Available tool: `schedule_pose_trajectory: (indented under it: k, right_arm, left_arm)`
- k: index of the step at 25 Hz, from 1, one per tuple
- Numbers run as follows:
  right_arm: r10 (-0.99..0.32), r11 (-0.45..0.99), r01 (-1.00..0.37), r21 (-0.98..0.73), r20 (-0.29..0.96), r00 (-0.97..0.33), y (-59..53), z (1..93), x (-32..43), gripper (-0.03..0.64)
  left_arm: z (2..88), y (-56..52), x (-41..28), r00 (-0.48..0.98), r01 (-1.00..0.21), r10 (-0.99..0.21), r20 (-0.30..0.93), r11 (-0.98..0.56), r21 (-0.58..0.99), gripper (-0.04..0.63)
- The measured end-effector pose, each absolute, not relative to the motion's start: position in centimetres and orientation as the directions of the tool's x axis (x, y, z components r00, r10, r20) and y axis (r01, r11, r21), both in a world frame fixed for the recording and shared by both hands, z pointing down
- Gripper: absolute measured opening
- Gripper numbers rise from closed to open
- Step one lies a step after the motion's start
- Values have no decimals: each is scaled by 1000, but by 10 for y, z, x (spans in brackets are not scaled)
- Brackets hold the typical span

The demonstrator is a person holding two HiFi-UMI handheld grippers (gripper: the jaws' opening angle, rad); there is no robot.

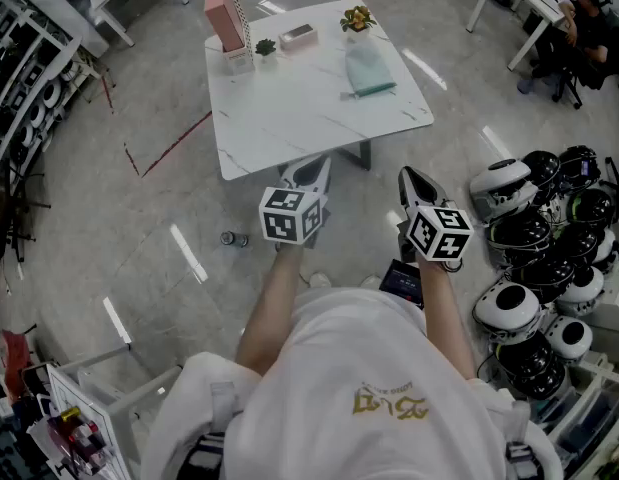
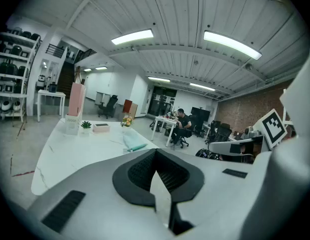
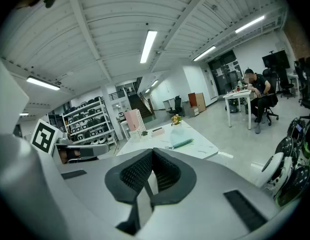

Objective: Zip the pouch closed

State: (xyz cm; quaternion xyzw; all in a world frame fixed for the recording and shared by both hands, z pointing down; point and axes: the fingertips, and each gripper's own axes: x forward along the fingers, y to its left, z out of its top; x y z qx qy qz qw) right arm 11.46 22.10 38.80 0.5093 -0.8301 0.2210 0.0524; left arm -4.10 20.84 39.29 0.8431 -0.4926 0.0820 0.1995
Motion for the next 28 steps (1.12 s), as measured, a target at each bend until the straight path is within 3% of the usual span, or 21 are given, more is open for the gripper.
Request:
schedule_pose_trajectory:
  k: [11,14,15,16,17,28]
  right_arm:
    - [-806,414,-853,-318,306,-506,235,389,137,12]
    - [-804,425,-827,-368,267,-532,237,385,142,12]
    - [-796,434,-811,-392,255,-549,238,384,142,15]
    - [-786,444,-797,-410,249,-566,238,383,142,104]
    - [-779,451,-790,-415,249,-575,238,382,142,162]
    - [-771,439,-804,-400,292,-566,225,406,148,198]
  left_arm:
    - [393,227,-23,460,-886,-818,347,-393,247,18]
    - [386,229,-18,463,-879,-836,294,-390,274,20]
    - [382,229,-16,469,-870,-844,261,-390,303,76]
    - [379,229,-15,474,-859,-849,235,-386,336,159]
    - [377,228,-15,475,-850,-853,219,-380,364,186]
    - [402,226,-19,421,-880,-858,294,-307,363,199]
